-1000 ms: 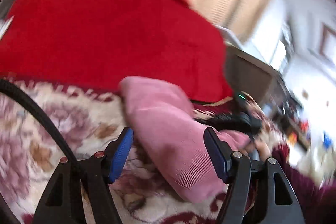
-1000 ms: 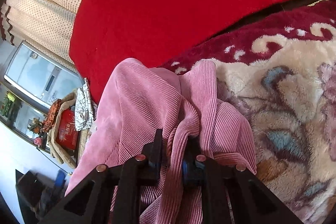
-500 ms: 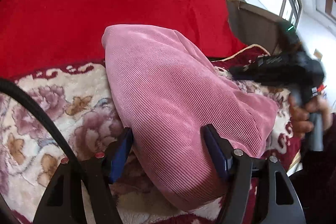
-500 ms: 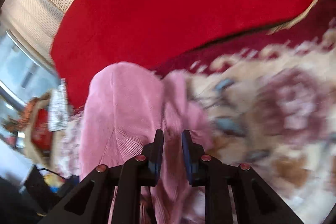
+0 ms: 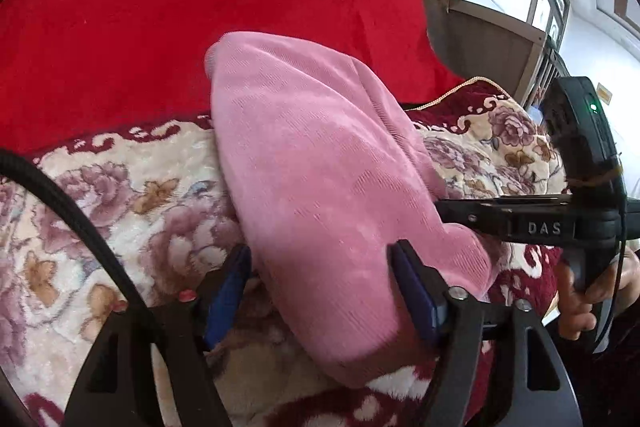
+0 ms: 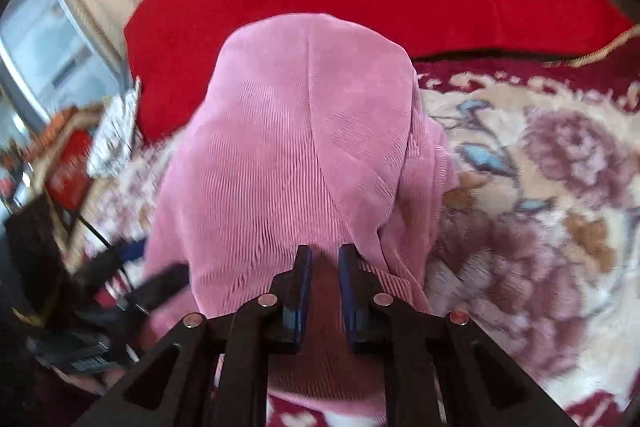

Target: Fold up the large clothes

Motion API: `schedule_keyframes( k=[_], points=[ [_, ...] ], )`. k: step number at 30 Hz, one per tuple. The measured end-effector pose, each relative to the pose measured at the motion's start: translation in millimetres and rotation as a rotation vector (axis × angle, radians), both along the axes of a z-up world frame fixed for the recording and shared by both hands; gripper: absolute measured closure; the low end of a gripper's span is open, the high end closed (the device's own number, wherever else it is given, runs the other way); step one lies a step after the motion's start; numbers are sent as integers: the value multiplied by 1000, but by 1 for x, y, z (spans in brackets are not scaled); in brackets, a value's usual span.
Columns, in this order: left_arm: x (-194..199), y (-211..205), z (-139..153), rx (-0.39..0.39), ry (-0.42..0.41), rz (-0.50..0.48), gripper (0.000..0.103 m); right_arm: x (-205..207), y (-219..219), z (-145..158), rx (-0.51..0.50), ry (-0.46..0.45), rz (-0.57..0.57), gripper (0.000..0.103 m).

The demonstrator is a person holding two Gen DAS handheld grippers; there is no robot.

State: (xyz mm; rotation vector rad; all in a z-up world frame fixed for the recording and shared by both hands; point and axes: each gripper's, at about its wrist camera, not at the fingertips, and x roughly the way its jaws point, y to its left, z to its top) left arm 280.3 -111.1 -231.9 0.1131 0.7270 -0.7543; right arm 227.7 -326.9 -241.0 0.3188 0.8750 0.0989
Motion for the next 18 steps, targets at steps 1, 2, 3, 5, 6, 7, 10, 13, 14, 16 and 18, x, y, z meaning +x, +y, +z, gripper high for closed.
schedule_keyframes(
  k=[1, 2, 3, 5, 6, 7, 10, 13, 14, 16, 18],
  points=[
    [1, 4, 0, -1, 9, 9, 19, -5, 3, 1, -30, 5, -9, 86],
    [2, 9, 0, -13, 32, 15, 18, -11, 5, 0, -55, 4, -19, 86],
    [3, 15, -2, -29, 60, 14, 17, -16, 7, 0, -81, 1, -27, 86],
    [3, 14, -8, -8, 65, 23, 12, -29, 9, -2, -101, -5, -67, 87],
    [4, 12, -12, 4, 66, 27, 10, -31, 6, -3, -83, -4, -83, 86],
    [6, 12, -13, 0, 84, 28, 10, -30, 4, -6, -69, 1, -99, 86],
    [21, 19, -20, -38, 185, 51, 3, -25, 2, -3, -70, 24, -108, 86],
    [25, 24, -21, -69, 217, 61, 2, -19, -5, 7, -4, 57, -96, 83],
    [22, 24, -18, -58, 186, 67, 2, -17, -10, 12, 33, 65, -98, 83],
    [20, 23, -15, -44, 155, 68, 2, -12, -18, 26, 84, 55, -116, 83],
    [20, 22, -16, -46, 166, 64, 2, 1, -20, 44, 92, 21, -114, 83]
  ],
)
